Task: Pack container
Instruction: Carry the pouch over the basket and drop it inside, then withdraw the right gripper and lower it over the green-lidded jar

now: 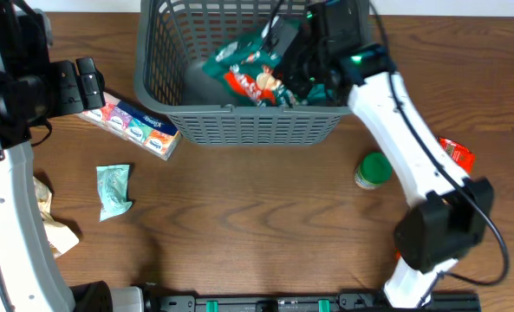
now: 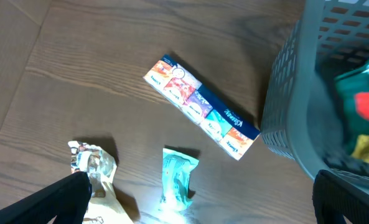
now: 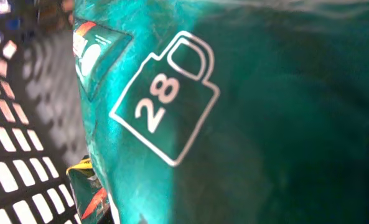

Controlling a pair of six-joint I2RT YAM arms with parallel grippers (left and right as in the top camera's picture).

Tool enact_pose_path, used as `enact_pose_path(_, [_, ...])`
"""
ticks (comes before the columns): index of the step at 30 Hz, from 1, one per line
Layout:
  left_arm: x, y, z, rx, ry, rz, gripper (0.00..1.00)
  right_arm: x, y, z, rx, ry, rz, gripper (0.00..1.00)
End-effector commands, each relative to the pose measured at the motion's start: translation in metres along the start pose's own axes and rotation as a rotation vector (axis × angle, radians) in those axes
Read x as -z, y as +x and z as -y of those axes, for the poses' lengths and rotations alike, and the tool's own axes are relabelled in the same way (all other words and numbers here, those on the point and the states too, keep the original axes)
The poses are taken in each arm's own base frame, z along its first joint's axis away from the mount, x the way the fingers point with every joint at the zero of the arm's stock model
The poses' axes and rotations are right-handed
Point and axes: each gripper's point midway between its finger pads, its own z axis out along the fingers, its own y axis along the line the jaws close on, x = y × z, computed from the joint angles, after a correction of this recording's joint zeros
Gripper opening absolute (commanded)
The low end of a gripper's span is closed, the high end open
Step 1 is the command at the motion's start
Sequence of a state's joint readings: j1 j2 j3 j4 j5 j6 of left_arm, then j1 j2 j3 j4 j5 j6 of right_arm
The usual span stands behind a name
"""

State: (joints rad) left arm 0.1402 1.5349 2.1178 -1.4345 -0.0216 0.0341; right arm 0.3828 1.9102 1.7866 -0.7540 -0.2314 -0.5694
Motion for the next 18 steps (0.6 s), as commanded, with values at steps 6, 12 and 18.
enact_pose_path(6, [-0.002, 0.002, 0.002, -0.005, 0.012, -0.011, 0.99, -0.018, 0.005, -0.005, 0.022, -0.046, -0.029, 0.62])
enact_pose_path(12, [-0.002, 0.002, 0.002, -0.005, 0.012, -0.011, 0.99, 0.001, -0.016, 0.004, -0.082, 0.000, 0.046, 0.99])
enact_pose_path(18, [-0.002, 0.002, 0.002, -0.005, 0.012, -0.011, 0.99, 0.081, -0.075, 0.040, -0.272, 0.135, 0.233, 0.99])
